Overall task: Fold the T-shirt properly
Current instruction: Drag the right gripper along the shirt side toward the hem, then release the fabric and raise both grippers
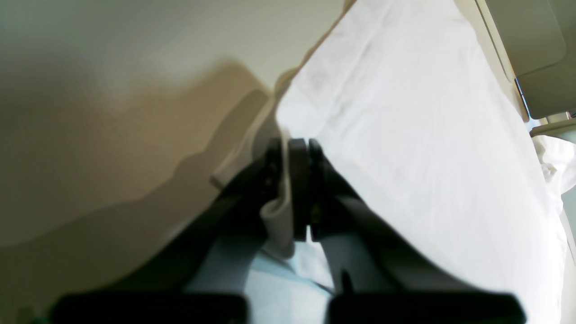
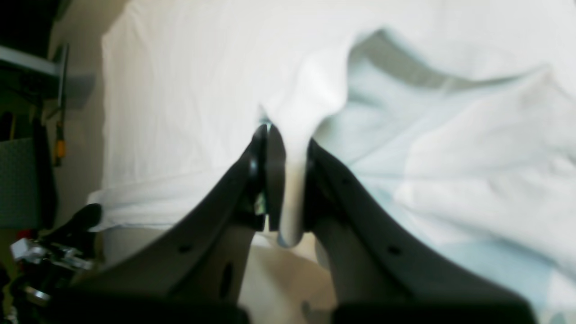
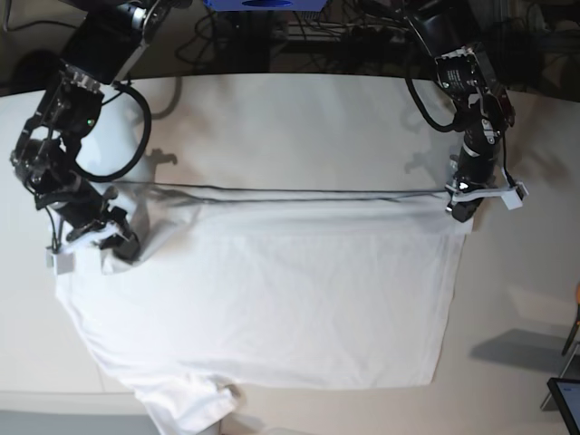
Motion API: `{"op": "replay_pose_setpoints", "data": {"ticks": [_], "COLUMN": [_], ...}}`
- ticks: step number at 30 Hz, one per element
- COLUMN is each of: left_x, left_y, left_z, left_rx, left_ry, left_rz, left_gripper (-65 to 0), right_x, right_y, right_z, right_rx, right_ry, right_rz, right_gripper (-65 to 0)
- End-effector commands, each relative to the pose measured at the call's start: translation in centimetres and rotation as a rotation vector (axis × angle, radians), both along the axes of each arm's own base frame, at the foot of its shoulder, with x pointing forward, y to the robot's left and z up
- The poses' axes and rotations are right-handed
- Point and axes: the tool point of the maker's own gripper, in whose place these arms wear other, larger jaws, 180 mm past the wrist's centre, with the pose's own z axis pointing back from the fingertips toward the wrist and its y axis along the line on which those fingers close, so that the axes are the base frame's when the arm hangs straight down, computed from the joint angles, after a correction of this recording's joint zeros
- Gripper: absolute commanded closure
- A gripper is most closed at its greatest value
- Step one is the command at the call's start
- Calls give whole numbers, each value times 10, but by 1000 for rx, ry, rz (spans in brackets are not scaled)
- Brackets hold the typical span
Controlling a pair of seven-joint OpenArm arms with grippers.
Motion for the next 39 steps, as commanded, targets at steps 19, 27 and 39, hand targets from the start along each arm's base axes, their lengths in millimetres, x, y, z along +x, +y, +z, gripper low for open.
{"op": "replay_pose_setpoints", "data": {"ticks": [19, 27, 39], "left_x": [8, 8, 10], "left_y": [8, 7, 7], "left_z": [25, 26, 26], "left_rx": [168, 166, 163], "left_ry": [-7, -9, -13], "left_rz": [-28, -29, -28], "left_gripper": [0, 0, 0], "right_x": [79, 86, 91], "right_y": [9, 4, 6], "right_z": [20, 18, 24], "right_rx": [150, 164, 187], "right_ry": [-95, -124, -160], "right_rz": [-32, -78, -102], "right_gripper": [-3, -3, -167]}}
